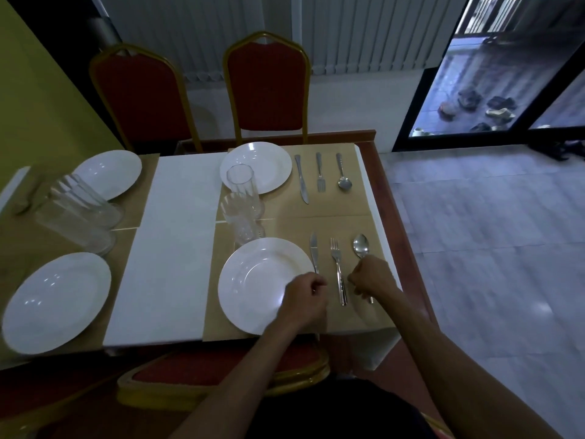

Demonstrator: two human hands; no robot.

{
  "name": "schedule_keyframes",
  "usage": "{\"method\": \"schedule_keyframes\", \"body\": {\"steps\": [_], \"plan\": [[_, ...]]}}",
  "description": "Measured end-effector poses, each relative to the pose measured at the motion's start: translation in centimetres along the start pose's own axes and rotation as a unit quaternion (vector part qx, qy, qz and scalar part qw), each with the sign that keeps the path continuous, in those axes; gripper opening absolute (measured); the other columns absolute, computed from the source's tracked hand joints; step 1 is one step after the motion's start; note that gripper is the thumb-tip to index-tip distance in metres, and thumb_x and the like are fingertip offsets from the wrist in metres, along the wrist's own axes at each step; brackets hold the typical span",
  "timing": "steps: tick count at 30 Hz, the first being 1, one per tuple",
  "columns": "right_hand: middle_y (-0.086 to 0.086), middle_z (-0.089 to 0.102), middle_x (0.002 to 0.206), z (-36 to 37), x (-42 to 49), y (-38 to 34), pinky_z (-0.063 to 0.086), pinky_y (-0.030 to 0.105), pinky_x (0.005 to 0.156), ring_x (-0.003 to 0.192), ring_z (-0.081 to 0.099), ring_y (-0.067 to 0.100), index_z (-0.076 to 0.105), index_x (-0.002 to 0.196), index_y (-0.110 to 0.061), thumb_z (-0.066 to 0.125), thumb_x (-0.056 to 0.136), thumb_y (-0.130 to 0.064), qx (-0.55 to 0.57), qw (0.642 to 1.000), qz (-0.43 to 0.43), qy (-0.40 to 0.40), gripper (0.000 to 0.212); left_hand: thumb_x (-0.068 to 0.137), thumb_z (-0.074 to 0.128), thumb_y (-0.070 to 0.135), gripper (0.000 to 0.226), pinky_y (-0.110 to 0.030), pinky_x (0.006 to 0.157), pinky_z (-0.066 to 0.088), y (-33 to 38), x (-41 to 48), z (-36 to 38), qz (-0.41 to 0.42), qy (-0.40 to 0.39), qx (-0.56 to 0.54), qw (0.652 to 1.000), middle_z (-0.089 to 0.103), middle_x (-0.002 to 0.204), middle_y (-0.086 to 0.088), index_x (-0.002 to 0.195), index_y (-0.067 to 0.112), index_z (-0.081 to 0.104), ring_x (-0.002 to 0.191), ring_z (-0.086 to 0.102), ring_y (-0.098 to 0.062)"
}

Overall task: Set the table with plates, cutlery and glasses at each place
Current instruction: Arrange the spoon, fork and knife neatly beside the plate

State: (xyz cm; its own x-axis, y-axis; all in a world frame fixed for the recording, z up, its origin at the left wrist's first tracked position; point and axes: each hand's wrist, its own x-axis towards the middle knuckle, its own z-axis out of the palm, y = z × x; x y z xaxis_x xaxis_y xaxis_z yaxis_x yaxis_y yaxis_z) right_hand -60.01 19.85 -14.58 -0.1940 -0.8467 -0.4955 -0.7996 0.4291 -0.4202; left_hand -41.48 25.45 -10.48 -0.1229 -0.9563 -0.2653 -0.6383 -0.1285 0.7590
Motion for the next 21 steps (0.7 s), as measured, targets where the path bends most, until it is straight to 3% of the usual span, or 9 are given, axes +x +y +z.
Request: {"method": "schedule_keyframes", "body": {"steps": [3, 7, 11, 16, 21], "plan": [[0.008, 0.07, 0.057, -0.9, -0.3, 1.9, 0.063, 0.04, 0.062, 0.054, 0.071, 0.022, 0.07, 0.067, -0.003, 0.063, 0.079, -0.013, 0.007, 1.0, 0.001, 0.017, 0.017, 0.097, 0.054, 0.015, 0.03, -0.018, 0.089, 0.043, 1.7, -0.4, 3.5, 0.035, -0.066, 0.038, 0.996, 0.066, 0.123, -0.005, 0.124, 0.011, 0.066, 0.111, 0.061, -0.017], [0.009, 0.07, 0.058, -2.3, -1.0, 5.1, 0.062, 0.042, 0.058, 0.049, 0.069, 0.02, 0.073, 0.071, -0.002, 0.065, 0.083, -0.015, 0.041, 0.998, 0.024, 0.052, 0.02, 0.096, 0.053, 0.021, 0.043, -0.03, 0.106, 0.041, 1.6, 0.0, 5.3, 0.024, -0.101, 0.101, 0.989, 0.056, 0.136, -0.01, 0.137, 0.011, 0.055, 0.125, 0.053, -0.024], [0.009, 0.072, 0.066, -3.2, -2.2, 6.5, 0.062, 0.041, 0.064, 0.056, 0.069, 0.019, 0.074, 0.077, -0.003, 0.065, 0.083, -0.02, 0.037, 0.998, 0.029, 0.051, 0.021, 0.087, 0.055, 0.015, 0.033, -0.032, 0.093, 0.051, 1.2, 1.0, 6.4, -0.008, -0.094, 0.145, 0.985, 0.058, 0.121, -0.009, 0.119, 0.01, 0.061, 0.111, 0.059, -0.026], [0.005, 0.073, 0.091, -2.6, -1.8, 5.7, 0.058, 0.037, 0.082, 0.084, 0.068, 0.017, 0.076, 0.091, -0.007, 0.07, 0.087, -0.027, 0.049, 0.998, 0.0, 0.035, 0.022, 0.093, 0.054, 0.009, 0.02, -0.036, 0.088, 0.048, 1.9, 2.6, 6.2, -0.027, -0.083, 0.181, 0.98, 0.052, 0.12, -0.013, 0.113, 0.006, 0.056, 0.11, 0.058, -0.032], [0.005, 0.074, 0.073, -2.1, -0.9, 4.4, 0.059, 0.032, 0.068, 0.066, 0.069, 0.012, 0.075, 0.075, -0.007, 0.073, 0.086, -0.028, 0.037, 0.999, -0.001, 0.025, 0.023, 0.099, 0.051, 0.009, 0.014, -0.025, 0.074, 0.041, 1.9, 4.7, 6.1, -0.024, -0.071, 0.2, 0.977, 0.063, 0.114, -0.013, 0.109, 0.005, 0.059, 0.102, 0.064, -0.027]]}}
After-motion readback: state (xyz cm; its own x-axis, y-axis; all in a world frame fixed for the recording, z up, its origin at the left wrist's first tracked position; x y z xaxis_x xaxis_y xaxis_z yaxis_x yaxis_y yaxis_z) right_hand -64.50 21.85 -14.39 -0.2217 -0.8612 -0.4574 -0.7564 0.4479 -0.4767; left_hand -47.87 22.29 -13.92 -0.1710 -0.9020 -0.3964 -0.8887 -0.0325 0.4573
